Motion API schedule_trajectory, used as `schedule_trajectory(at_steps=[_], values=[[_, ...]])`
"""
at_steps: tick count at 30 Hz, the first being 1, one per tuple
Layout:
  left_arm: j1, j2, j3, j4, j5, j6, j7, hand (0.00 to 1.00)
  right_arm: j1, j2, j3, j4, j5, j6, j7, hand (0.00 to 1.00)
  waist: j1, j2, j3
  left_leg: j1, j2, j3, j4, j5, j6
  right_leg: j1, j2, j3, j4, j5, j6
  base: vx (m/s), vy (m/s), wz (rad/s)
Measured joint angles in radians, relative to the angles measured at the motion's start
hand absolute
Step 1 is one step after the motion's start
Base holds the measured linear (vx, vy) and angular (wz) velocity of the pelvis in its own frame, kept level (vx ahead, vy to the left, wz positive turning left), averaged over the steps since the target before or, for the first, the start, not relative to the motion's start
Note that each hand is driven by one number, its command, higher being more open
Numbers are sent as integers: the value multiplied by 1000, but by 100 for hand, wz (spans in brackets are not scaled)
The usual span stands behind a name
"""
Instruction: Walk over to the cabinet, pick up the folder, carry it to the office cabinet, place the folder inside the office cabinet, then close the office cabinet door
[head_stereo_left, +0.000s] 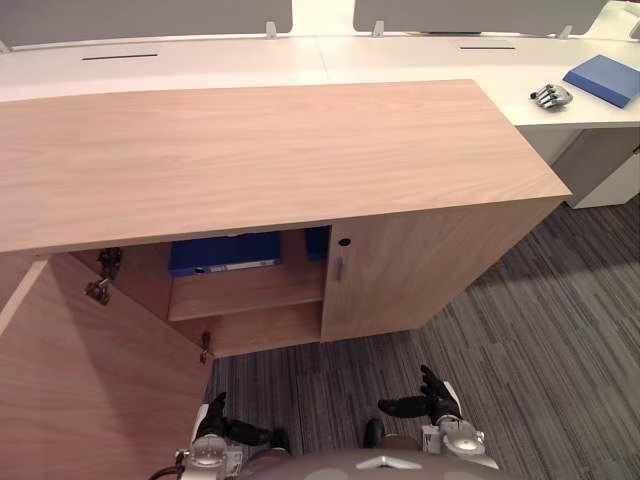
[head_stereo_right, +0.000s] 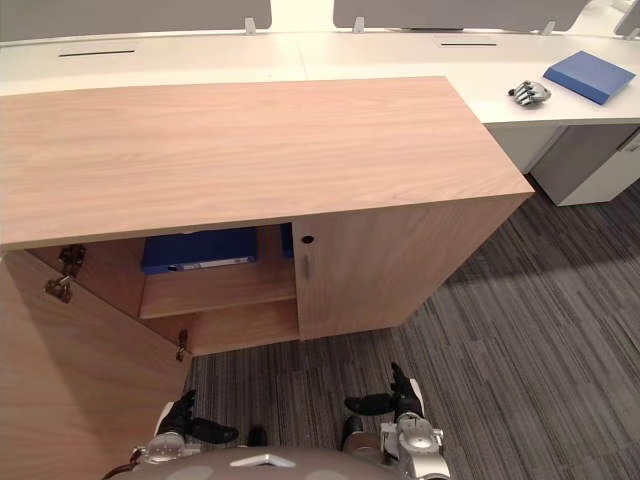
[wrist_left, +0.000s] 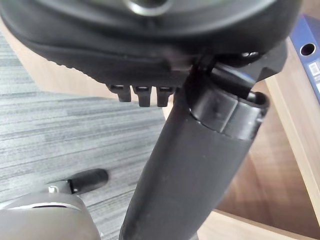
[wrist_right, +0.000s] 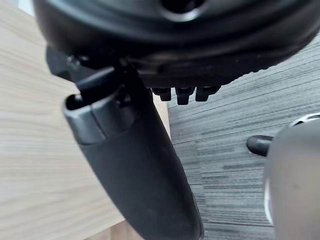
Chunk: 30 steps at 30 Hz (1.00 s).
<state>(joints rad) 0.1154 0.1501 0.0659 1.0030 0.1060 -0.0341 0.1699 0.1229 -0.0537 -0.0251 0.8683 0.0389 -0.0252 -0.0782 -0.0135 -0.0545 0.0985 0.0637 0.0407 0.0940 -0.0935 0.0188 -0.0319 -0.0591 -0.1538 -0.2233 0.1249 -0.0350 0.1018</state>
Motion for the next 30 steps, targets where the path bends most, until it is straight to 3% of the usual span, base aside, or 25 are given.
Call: schedule_trajectory(at_steps=[4, 10, 15, 20, 25, 30], values=[[1, -9, 25, 0, -32, 0, 7, 100, -28, 9, -35, 64, -2, 10, -10, 100, 8, 3, -1, -10, -2, -53, 0, 4, 2, 15, -4, -40, 7, -18, 2, 43, -20, 40], [5, -21, 43, -2, -99, -1, 28, 100, -62, 11, -36, 92, -39, 16, -22, 100, 13, 8, 3, -14, -1, -190, 1, 16, -12, 98, 2, -83, -11, -40, -26, 62, -21, 73], [29, -51, 118, -47, -236, -14, 34, 100, -113, 13, -39, 102, -38, 14, -40, 100, 38, 13, 11, -47, -10, -310, 5, 53, -31, 145, 2, -190, -40, -54, -18, -19, -54, 70], [101, -99, 197, -108, -331, -29, 38, 100, -112, 16, -43, 97, -38, 14, -43, 100, 62, 29, 25, -48, -17, -396, 0, 71, -23, 186, 3, -253, -17, -105, -6, -78, -63, 58], [175, -150, 317, -162, -374, -28, 53, 100, -90, 27, -102, 53, -37, 13, -59, 100, 71, 34, 39, -57, -41, -407, 9, 86, -3, 220, -23, -313, 23, -154, 14, -1, -36, 61], [183, -159, 416, -261, -412, -30, 78, 100, -85, 30, -139, -22, -36, 12, -65, 100, 112, 33, 48, -76, -87, -377, 35, 88, -5, 257, -61, -376, 31, -156, 22, 87, 20, 48]])
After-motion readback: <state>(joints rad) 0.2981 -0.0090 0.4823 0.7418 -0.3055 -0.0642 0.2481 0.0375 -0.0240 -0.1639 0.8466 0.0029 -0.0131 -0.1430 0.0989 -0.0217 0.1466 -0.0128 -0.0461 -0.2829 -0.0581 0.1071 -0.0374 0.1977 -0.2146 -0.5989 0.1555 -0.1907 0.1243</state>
